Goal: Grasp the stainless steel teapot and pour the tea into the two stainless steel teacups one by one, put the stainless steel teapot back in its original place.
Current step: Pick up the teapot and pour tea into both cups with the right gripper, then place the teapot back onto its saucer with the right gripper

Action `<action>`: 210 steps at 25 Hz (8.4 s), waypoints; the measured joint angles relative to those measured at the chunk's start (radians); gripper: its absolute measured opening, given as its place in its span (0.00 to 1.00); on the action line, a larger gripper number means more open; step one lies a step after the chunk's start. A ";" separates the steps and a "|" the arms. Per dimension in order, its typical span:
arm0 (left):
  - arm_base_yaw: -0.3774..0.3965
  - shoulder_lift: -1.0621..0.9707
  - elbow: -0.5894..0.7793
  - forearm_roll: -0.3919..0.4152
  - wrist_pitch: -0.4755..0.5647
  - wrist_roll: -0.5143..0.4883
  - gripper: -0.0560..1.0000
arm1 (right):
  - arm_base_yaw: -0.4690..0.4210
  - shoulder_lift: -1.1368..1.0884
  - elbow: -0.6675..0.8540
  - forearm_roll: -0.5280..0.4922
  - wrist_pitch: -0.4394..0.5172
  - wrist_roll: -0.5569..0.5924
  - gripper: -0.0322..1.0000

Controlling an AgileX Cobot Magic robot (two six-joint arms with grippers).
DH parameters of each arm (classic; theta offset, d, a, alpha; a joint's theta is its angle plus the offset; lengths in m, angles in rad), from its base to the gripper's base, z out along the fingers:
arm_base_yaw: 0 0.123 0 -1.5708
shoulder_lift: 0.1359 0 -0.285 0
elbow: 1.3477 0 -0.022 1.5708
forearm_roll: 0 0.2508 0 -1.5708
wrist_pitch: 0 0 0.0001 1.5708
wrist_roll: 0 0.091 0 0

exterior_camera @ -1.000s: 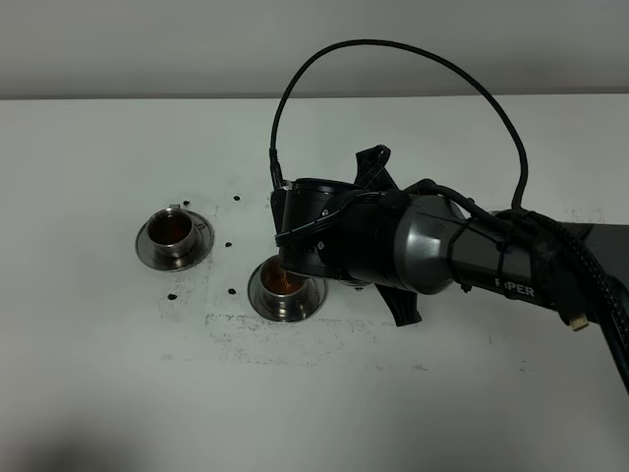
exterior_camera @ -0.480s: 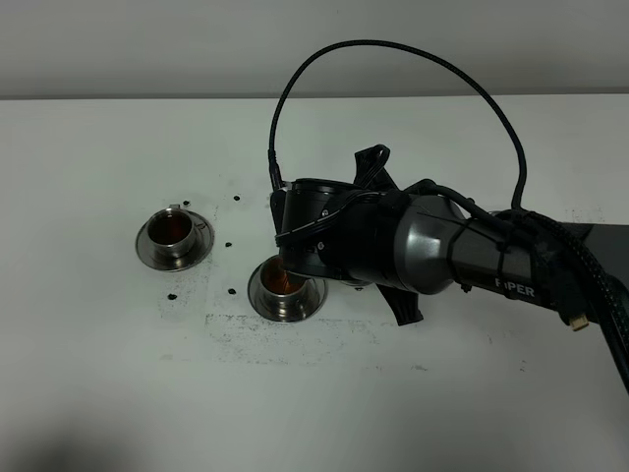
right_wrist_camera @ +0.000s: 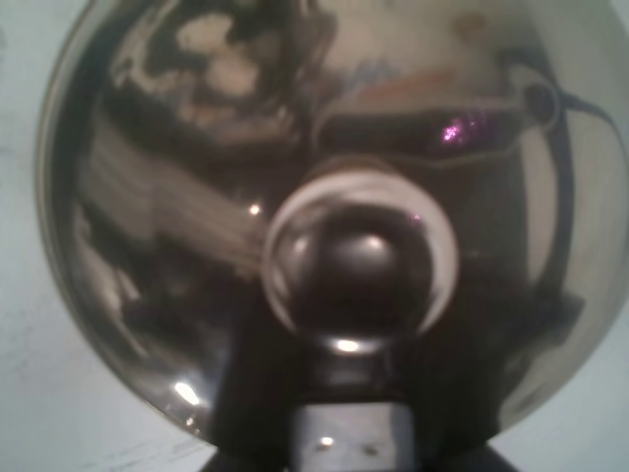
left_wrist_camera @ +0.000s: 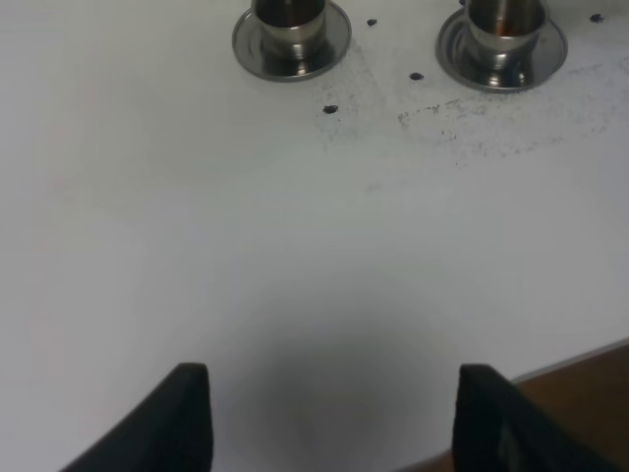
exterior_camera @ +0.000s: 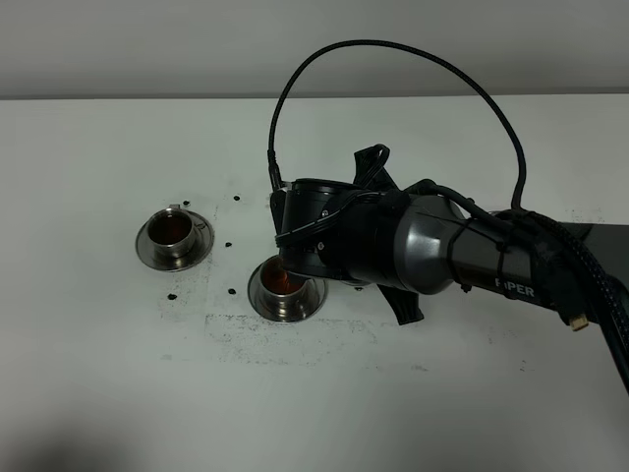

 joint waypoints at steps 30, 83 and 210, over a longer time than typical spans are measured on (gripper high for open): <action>0.000 0.000 0.000 0.000 0.001 0.000 0.55 | 0.000 0.000 0.000 -0.018 -0.001 -0.012 0.20; 0.000 0.000 0.000 0.001 0.001 0.000 0.55 | 0.000 0.000 0.000 -0.075 -0.002 -0.038 0.20; 0.000 0.000 0.000 0.003 0.001 0.000 0.55 | -0.670 -0.109 0.139 0.756 -0.311 0.461 0.20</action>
